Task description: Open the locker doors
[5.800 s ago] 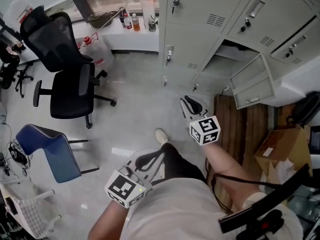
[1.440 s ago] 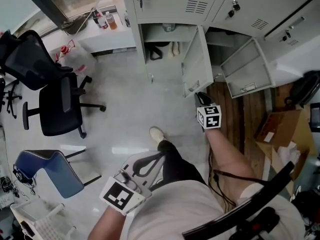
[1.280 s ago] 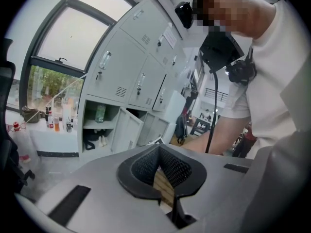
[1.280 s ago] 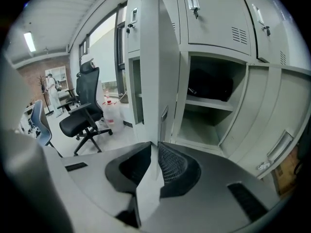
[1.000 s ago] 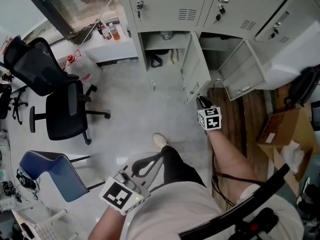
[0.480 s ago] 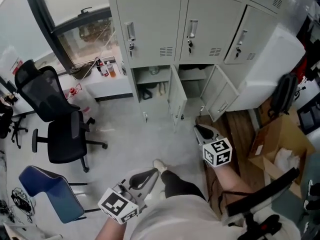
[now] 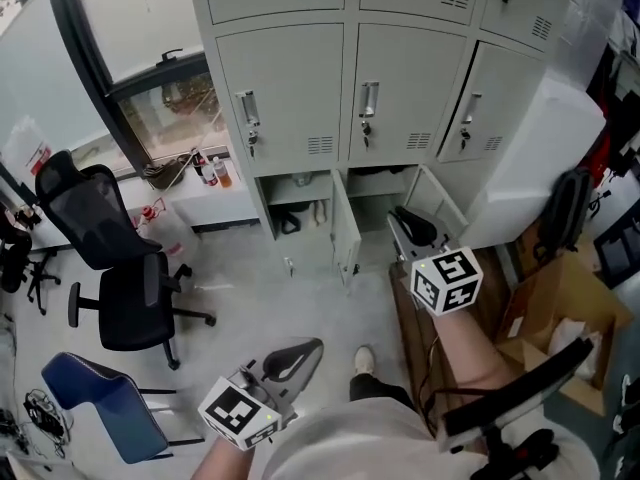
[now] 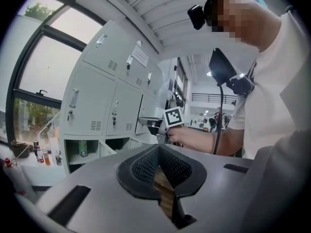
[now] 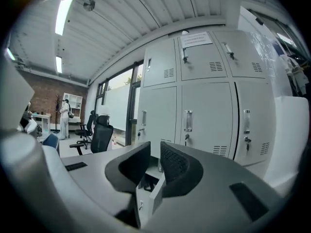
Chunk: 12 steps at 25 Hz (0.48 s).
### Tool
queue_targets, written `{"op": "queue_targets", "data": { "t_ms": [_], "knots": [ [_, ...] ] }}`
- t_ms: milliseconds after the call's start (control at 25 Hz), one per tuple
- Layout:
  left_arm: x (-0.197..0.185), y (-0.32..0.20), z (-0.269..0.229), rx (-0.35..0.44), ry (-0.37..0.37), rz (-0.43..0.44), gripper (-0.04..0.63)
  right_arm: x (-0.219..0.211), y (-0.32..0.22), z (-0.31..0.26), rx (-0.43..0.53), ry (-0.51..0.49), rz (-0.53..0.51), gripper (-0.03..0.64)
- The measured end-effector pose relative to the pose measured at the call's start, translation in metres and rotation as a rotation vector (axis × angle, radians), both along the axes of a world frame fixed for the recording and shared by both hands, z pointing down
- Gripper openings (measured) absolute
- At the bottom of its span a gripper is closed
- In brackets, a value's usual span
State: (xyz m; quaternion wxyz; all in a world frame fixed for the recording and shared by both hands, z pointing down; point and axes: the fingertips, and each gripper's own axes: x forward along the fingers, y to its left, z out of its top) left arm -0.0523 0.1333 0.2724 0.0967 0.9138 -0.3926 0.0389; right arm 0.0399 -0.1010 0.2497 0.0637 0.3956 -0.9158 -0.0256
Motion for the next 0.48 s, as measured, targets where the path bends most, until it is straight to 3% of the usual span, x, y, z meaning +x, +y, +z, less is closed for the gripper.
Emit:
{"op": "queue_targets", "data": {
  "t_ms": [480],
  "knots": [
    [0.07, -0.137, -0.013, -0.046, 0.0, 0.029, 0.011, -0.006, -0.138, -0.041, 0.011, -0.067, -0.101, 0.037]
  ]
}}
